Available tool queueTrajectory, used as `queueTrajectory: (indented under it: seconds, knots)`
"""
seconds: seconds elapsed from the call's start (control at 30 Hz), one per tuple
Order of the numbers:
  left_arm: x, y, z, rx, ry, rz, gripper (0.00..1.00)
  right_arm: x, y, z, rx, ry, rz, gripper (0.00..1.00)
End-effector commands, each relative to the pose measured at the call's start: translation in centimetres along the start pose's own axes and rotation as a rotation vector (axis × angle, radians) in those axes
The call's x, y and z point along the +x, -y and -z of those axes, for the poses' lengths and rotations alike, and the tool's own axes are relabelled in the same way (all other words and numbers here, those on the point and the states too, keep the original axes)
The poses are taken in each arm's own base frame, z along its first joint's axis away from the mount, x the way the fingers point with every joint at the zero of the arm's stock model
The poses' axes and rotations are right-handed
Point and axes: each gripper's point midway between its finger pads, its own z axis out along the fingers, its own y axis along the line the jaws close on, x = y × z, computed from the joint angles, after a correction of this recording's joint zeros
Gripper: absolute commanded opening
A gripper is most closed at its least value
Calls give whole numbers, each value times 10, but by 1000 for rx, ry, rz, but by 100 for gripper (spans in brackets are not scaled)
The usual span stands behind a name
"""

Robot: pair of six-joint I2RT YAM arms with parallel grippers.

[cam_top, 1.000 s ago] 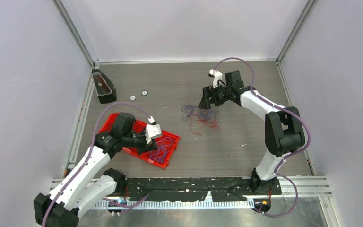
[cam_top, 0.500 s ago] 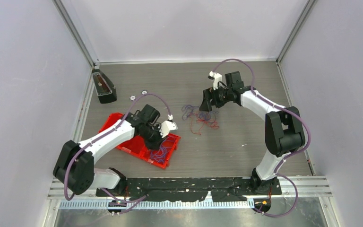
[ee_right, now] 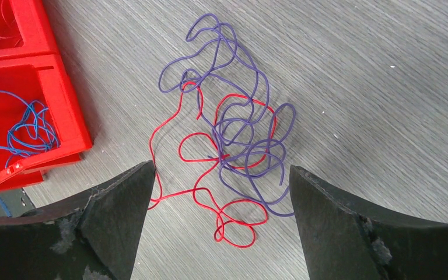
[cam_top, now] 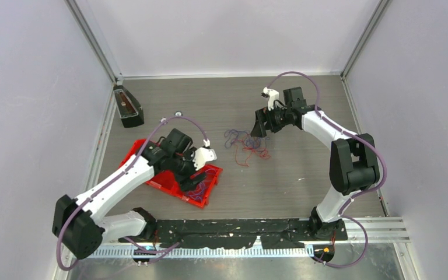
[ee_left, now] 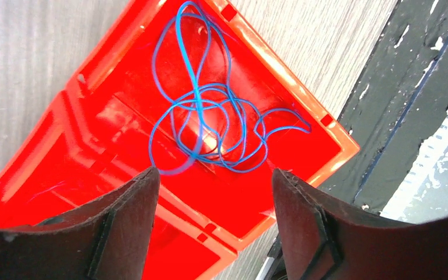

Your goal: Untangle the cables

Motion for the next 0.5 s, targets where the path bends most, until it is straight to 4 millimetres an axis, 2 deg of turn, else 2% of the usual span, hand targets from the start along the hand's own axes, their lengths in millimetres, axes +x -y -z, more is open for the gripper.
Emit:
queueTrajectory:
  seconds: [0.0, 0.2, 0.47]
  knots:
    - [-17, -1, 29, -55, 75, -37, 73, -29, -11, 16, -17, 74, 69, 91]
    - [-37, -6, 40, -97, 176, -115, 72, -28, -11, 13, -28, 68, 51, 91]
    - [-78, -30, 42, -132, 291, -154, 65, -24, -12, 13, -31, 61, 39, 91]
